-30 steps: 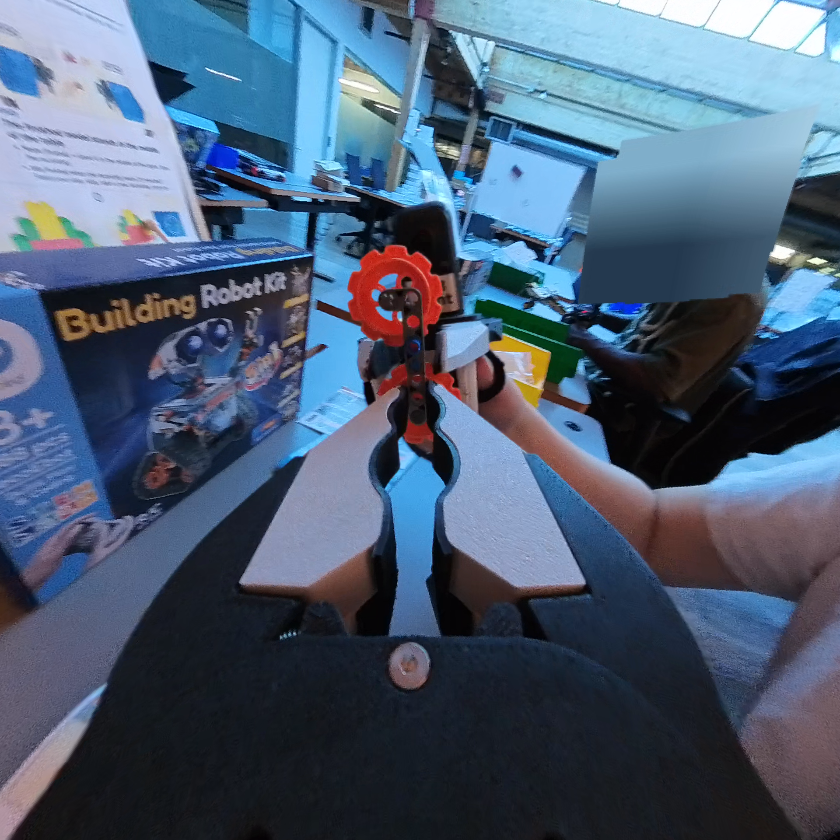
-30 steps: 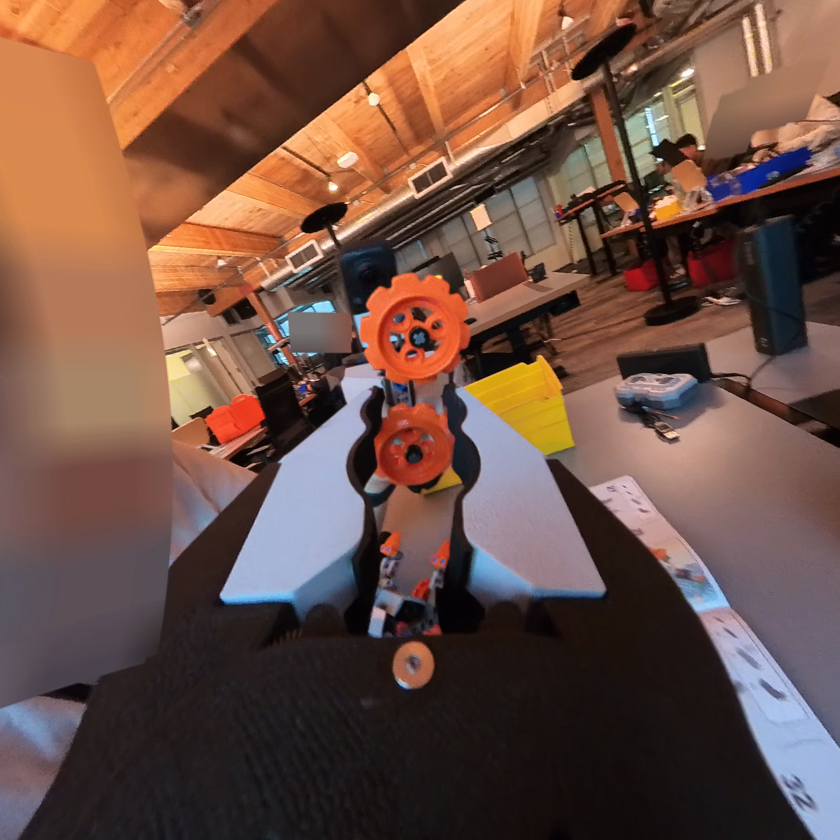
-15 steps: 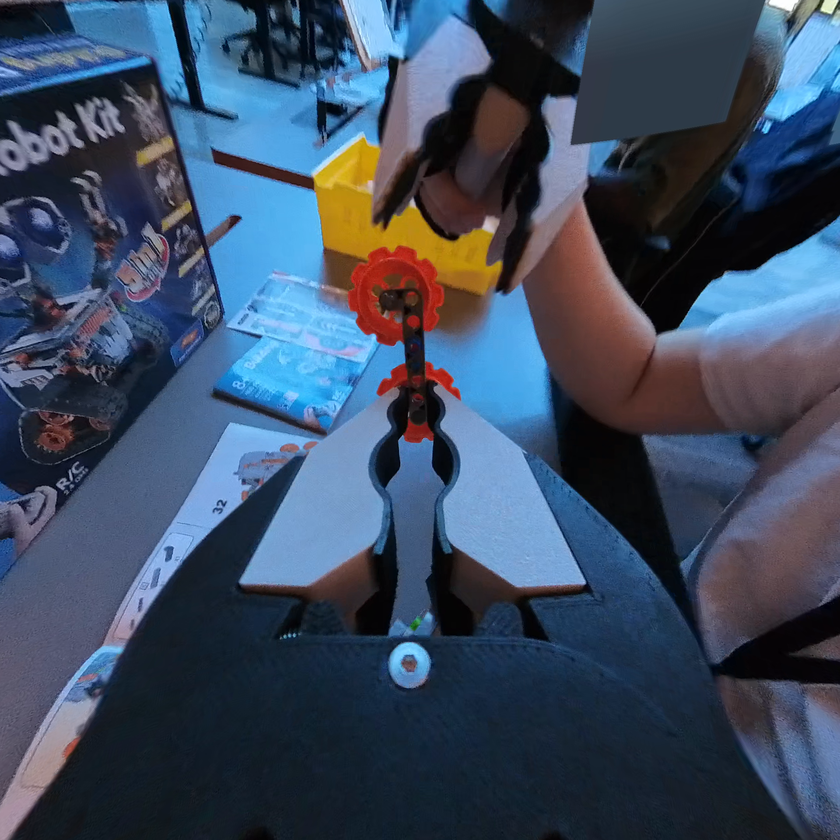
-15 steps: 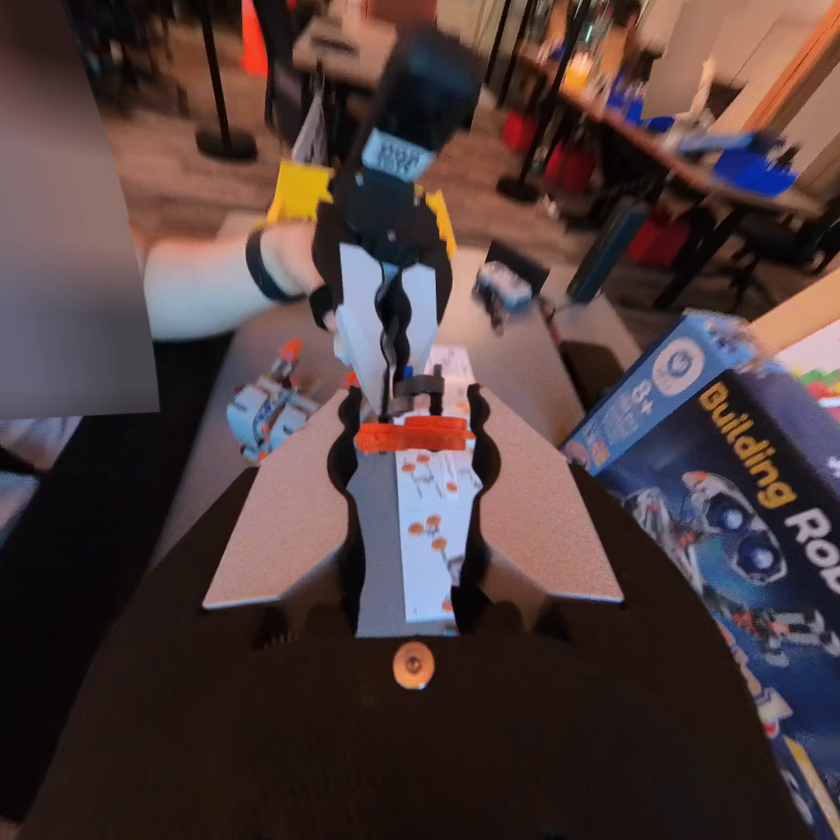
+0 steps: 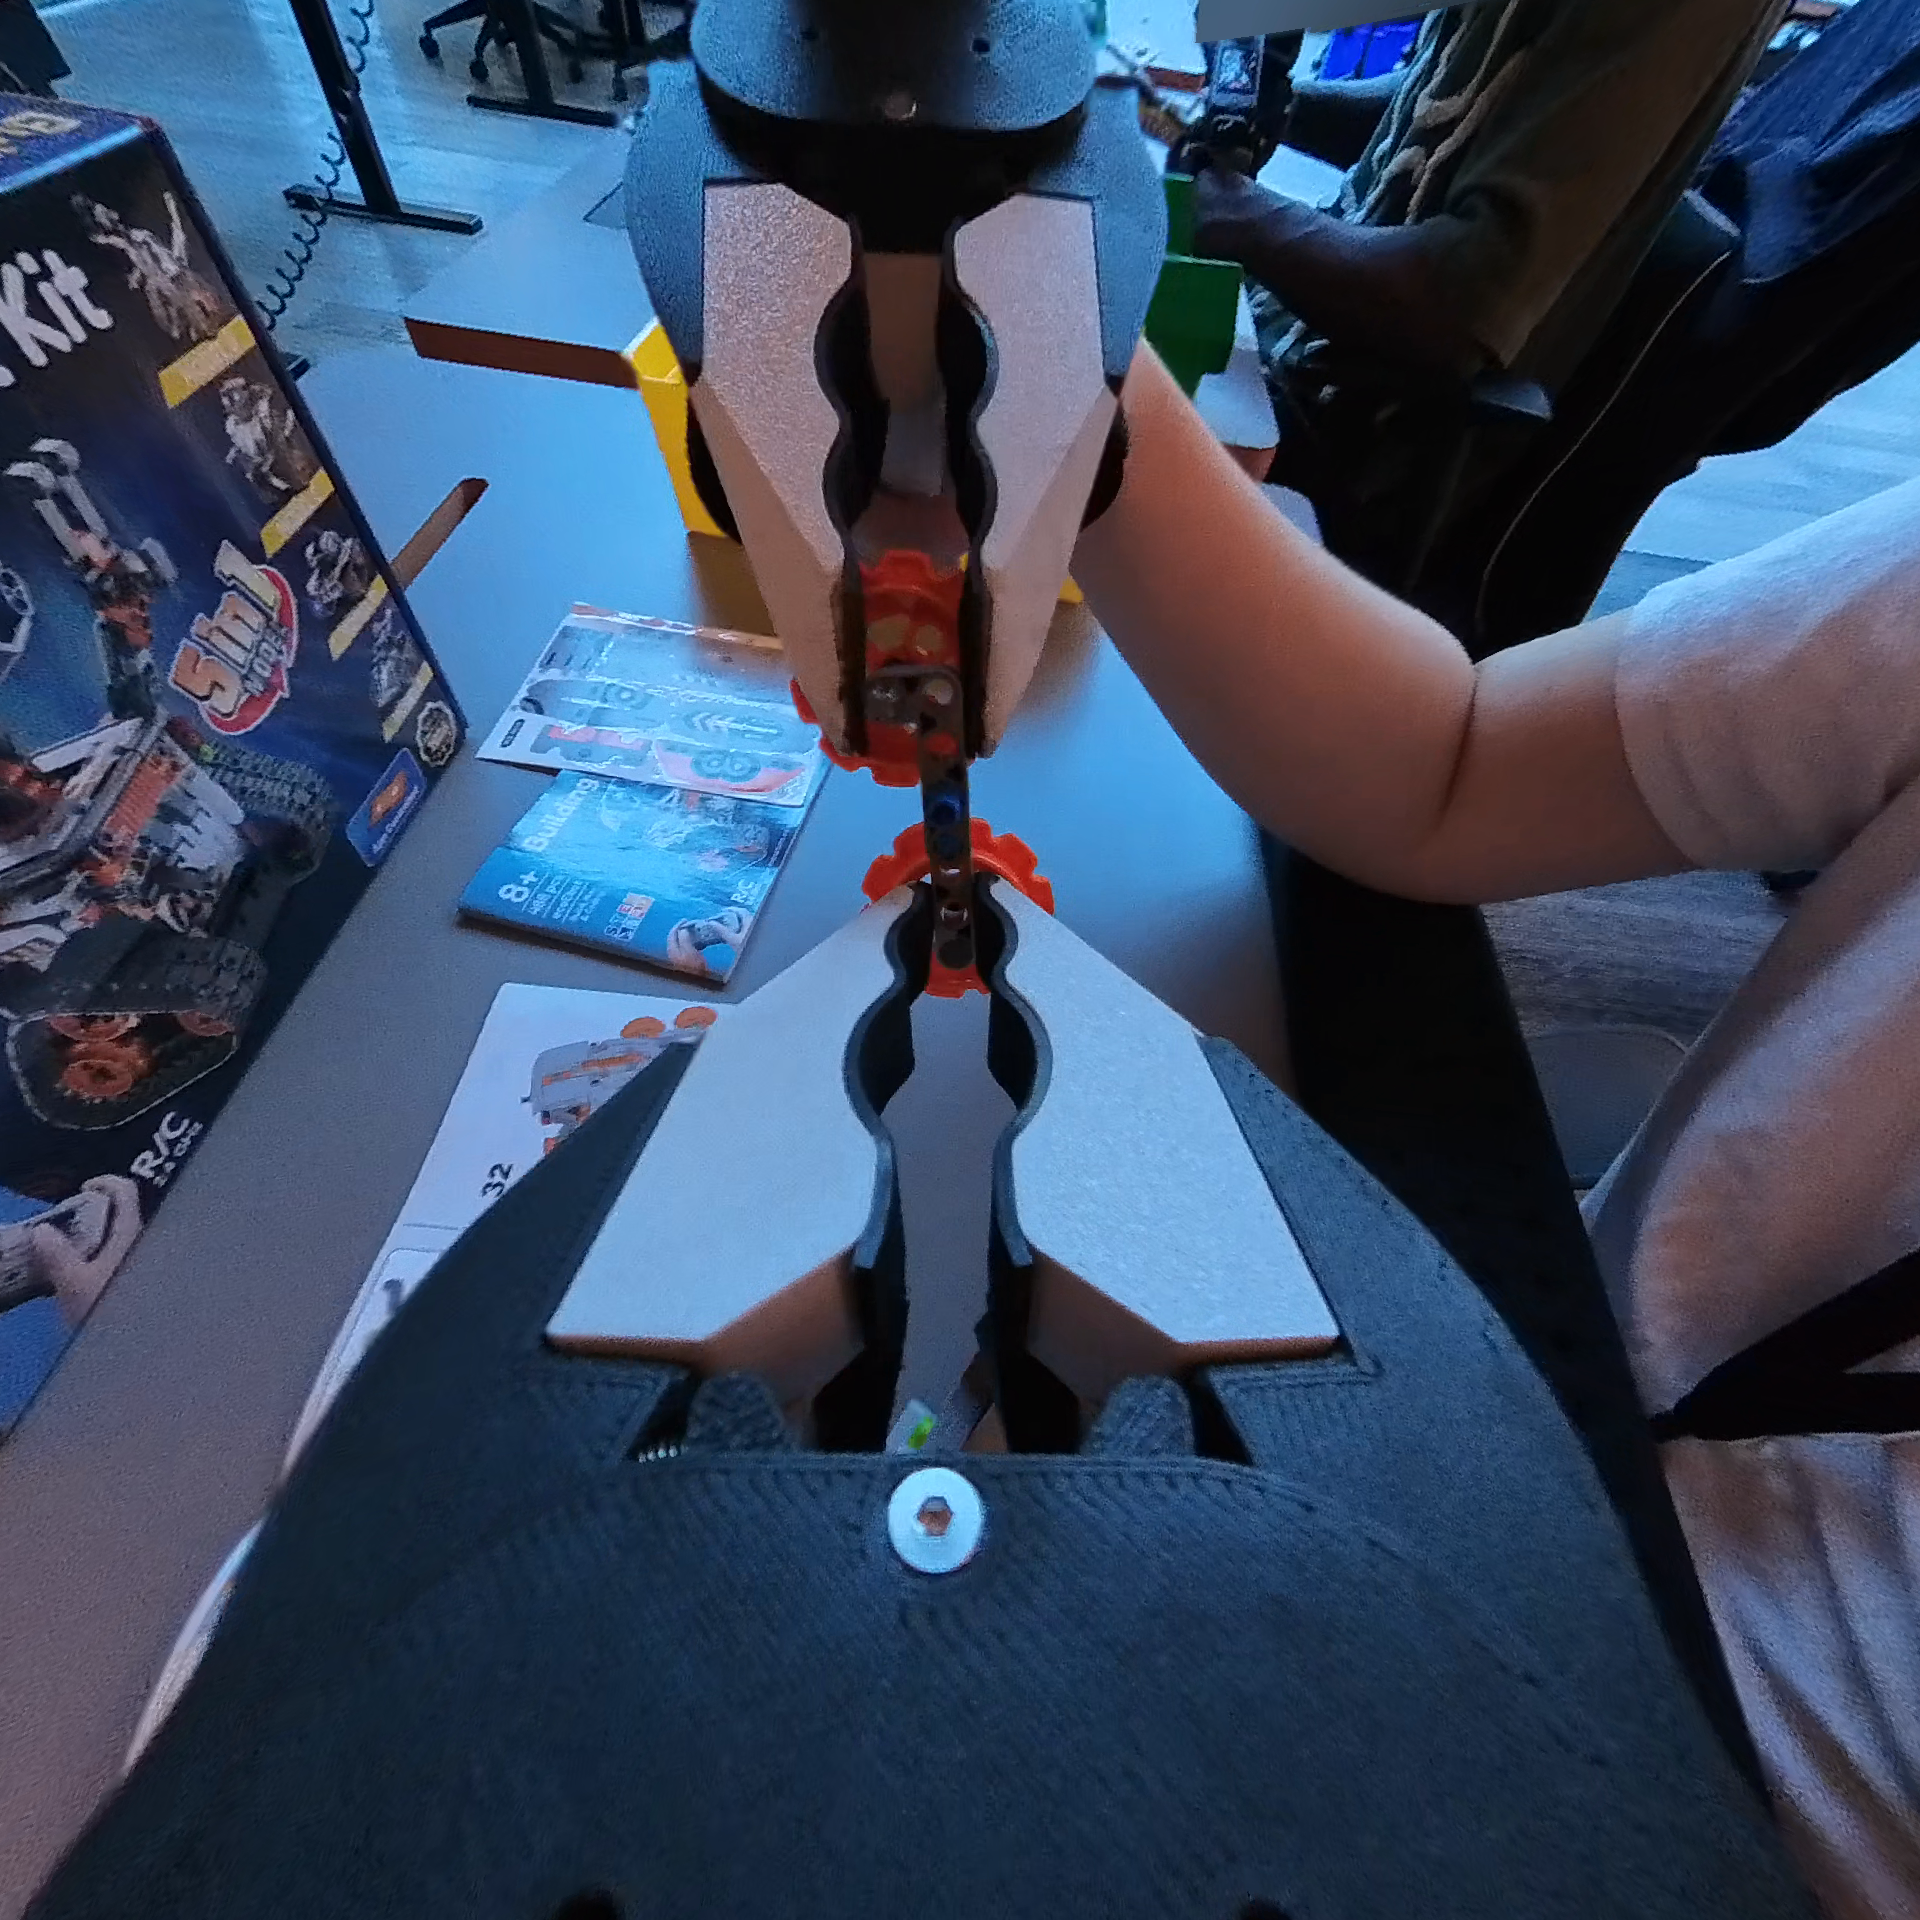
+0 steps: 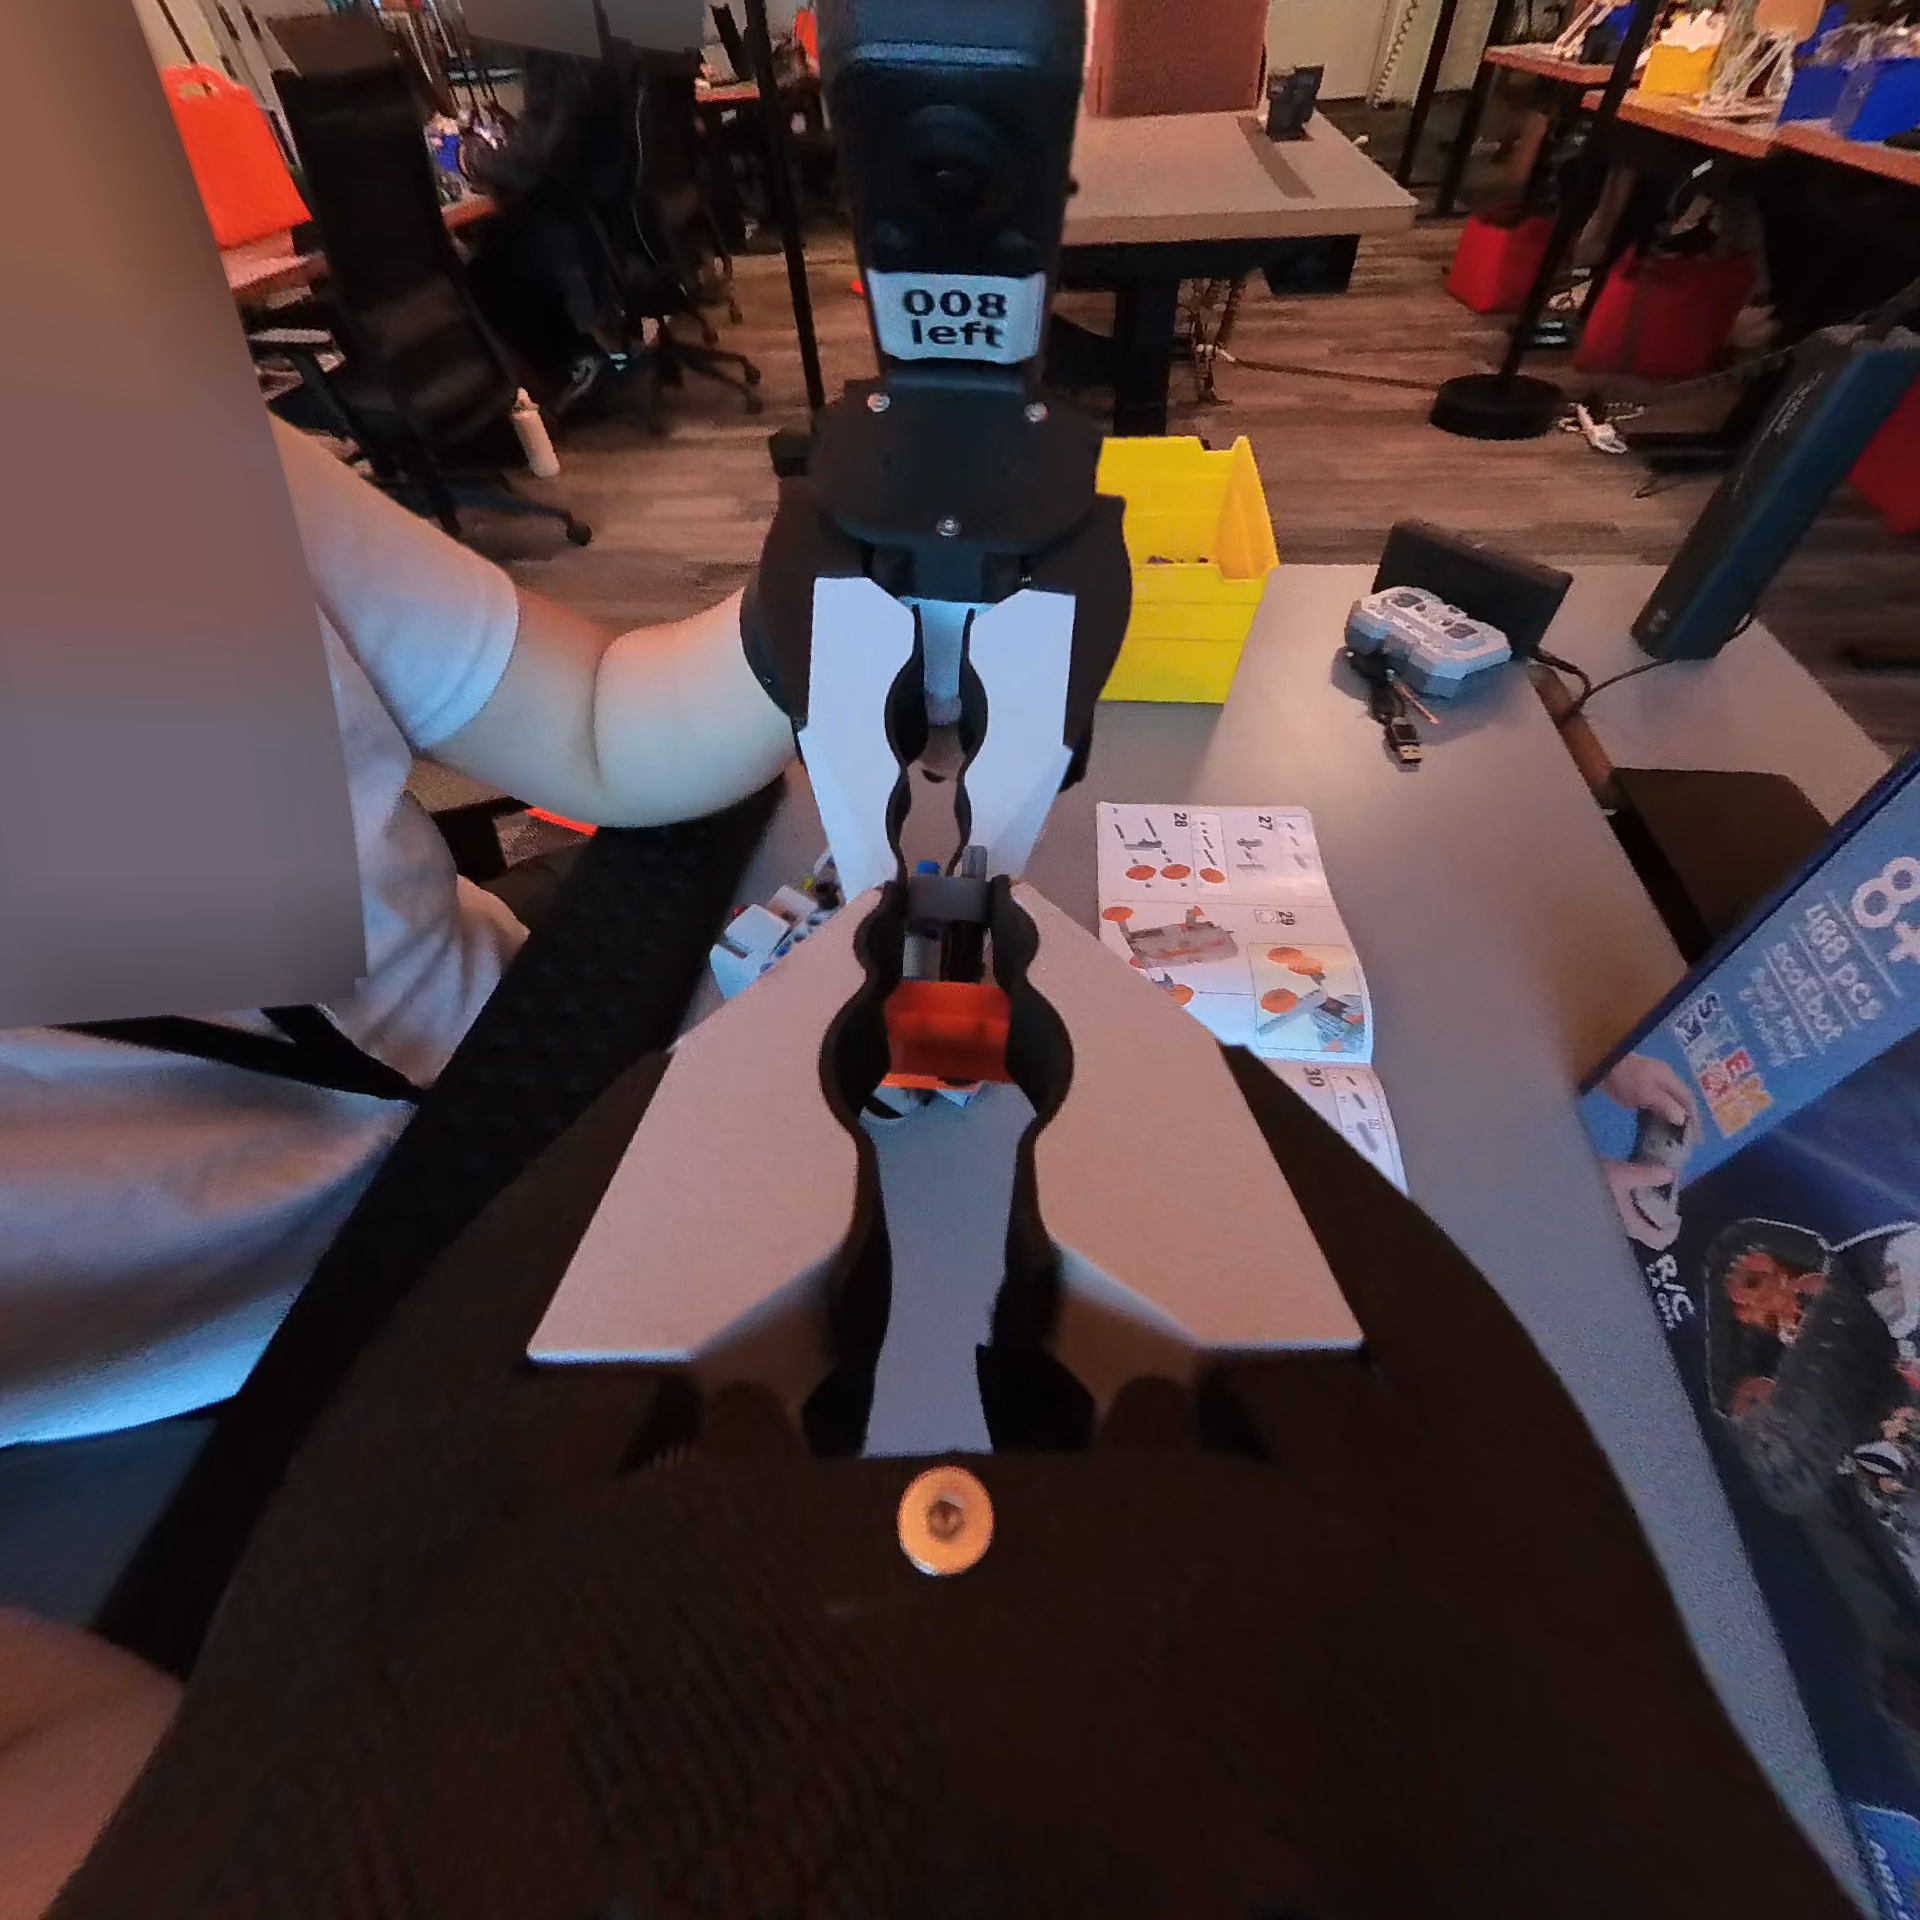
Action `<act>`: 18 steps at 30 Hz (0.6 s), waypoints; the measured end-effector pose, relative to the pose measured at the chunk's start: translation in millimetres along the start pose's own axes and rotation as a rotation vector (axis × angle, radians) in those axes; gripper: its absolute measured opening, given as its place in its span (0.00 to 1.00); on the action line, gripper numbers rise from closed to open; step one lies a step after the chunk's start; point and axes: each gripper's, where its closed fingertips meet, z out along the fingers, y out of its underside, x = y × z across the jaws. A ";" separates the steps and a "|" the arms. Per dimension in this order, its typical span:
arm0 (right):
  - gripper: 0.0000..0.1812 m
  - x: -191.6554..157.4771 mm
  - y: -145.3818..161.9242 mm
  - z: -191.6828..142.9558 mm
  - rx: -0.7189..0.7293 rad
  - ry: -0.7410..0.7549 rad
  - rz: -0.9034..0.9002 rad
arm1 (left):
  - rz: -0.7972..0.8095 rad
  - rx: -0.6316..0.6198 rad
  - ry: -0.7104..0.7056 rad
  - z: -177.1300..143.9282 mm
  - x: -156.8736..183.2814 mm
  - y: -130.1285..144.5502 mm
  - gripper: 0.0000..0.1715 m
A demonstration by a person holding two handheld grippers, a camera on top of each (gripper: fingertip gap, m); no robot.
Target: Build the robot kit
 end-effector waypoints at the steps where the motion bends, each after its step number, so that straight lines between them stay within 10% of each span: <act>1: 0.09 1.7 0.2 0.6 -0.009 0.010 -0.012 | 0.009 -0.003 -0.018 -1.3 -2.5 0.5 0.03; 10: 0.09 18.5 12.3 -29.5 -0.018 0.126 -0.020 | -0.176 0.199 -0.333 -86.3 -3.9 -29.2 0.36; 18: 0.09 33.2 22.9 -35.4 -0.021 0.161 0.023 | 0.035 0.232 -0.710 -99.2 69.4 61.2 0.41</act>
